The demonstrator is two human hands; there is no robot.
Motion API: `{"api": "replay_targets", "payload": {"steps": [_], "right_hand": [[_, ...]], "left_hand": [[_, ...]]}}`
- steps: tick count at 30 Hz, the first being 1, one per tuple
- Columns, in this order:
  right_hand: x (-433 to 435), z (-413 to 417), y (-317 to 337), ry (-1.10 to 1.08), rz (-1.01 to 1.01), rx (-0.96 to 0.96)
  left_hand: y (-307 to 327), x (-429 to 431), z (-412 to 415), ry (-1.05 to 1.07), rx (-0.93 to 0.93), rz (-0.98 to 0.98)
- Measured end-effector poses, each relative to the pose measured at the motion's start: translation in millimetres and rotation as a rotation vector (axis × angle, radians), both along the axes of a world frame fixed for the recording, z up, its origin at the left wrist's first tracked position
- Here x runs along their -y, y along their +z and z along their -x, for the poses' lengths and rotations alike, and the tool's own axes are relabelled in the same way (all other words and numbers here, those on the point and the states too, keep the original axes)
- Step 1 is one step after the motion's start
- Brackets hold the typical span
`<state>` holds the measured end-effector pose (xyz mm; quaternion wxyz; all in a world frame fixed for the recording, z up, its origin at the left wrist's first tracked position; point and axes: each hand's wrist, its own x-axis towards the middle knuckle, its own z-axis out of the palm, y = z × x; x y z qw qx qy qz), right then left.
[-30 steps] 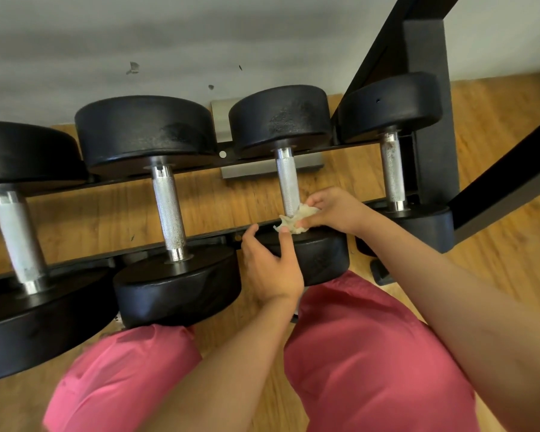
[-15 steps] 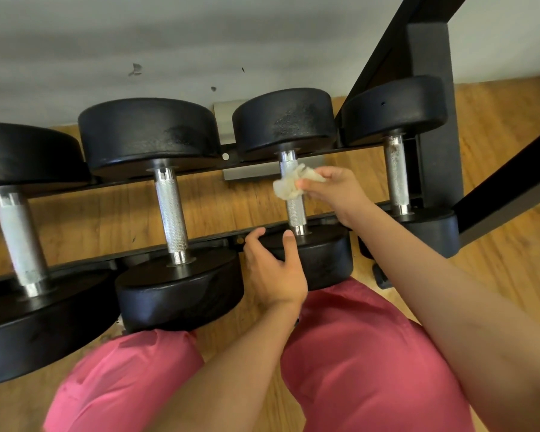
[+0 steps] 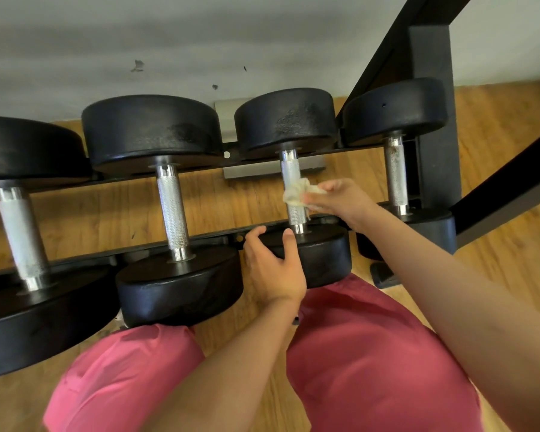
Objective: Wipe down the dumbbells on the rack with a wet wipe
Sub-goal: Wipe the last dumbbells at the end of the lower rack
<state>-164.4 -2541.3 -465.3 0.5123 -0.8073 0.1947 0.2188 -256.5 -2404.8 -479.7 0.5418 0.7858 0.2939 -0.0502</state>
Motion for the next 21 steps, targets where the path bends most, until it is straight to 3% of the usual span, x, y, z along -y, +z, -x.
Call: {"api": "replay_targets", "payload": {"steps": [3, 9, 17, 21], "right_hand": [[5, 14, -2, 0.139, 0.069, -0.075], [-15, 10, -4, 0.314, 0.273, -0.044], [3, 18, -6, 0.113, 0.181, 0.05], [-1, 28, 20, 0.026, -0.032, 0.14]], "left_hand": [[-1, 0, 0, -0.004, 0.01, -0.013], [-2, 0, 0, 0.006, 0.021, -0.012], [-2, -1, 0, -0.009, 0.023, -0.015], [2, -5, -3, -0.073, -0.061, 0.057]]}}
